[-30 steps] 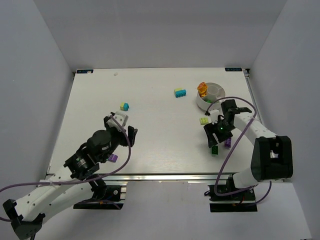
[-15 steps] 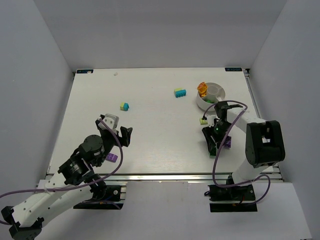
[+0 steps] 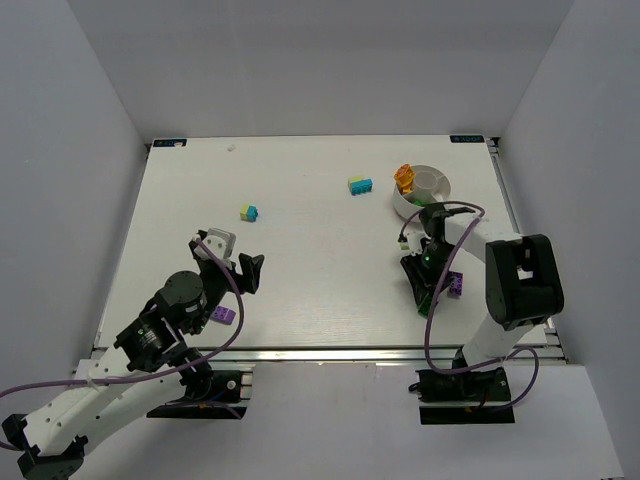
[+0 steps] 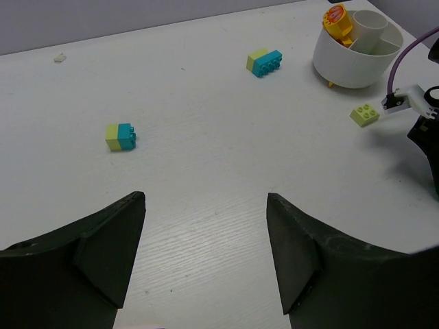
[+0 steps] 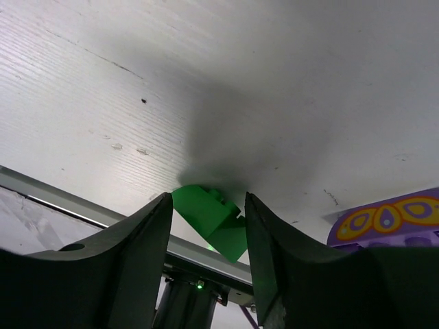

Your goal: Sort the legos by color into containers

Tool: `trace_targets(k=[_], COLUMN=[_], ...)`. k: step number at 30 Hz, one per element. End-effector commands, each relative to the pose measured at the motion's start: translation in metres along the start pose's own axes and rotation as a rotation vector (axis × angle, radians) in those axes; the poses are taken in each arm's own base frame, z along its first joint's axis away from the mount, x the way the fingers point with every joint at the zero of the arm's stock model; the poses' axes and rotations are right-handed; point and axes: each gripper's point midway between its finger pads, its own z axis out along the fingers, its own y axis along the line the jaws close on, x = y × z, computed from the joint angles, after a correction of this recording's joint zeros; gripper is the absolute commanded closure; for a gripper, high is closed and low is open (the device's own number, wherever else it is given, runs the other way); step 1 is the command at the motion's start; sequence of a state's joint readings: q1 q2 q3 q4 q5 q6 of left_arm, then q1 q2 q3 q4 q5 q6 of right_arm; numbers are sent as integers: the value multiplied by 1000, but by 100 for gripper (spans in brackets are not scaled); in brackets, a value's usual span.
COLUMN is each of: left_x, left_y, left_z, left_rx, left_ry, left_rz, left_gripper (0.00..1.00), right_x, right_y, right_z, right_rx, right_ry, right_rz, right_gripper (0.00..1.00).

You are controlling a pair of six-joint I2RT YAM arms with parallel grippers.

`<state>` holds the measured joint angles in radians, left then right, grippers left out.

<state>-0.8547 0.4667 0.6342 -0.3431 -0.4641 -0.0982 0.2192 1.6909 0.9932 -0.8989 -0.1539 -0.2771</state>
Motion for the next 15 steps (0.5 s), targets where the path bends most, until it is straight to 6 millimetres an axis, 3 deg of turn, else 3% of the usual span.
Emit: trace_targets(k=[1,5,10,15], left_x=[-2,-2,-1,-2], left_y=[1,2,3,4], left_z=[-1,-1,-1,-1], left_rx=[-6,-10,-13,-18], left_ry=[-12,-15,-14,-16], left_rz=[-12,-13,-10,-10], left_gripper=[19,19,19,19], right_x=[-4,-17,-33,-40], right_y=[4,1,-4,-11], right_z=[-8,-16,-26,-35], right_rx=[-4,8,29,62], right_ry=[16,-29,-87,-102], right_rz=[-6,-34,-59,-92], right_gripper=[48,42,21,16])
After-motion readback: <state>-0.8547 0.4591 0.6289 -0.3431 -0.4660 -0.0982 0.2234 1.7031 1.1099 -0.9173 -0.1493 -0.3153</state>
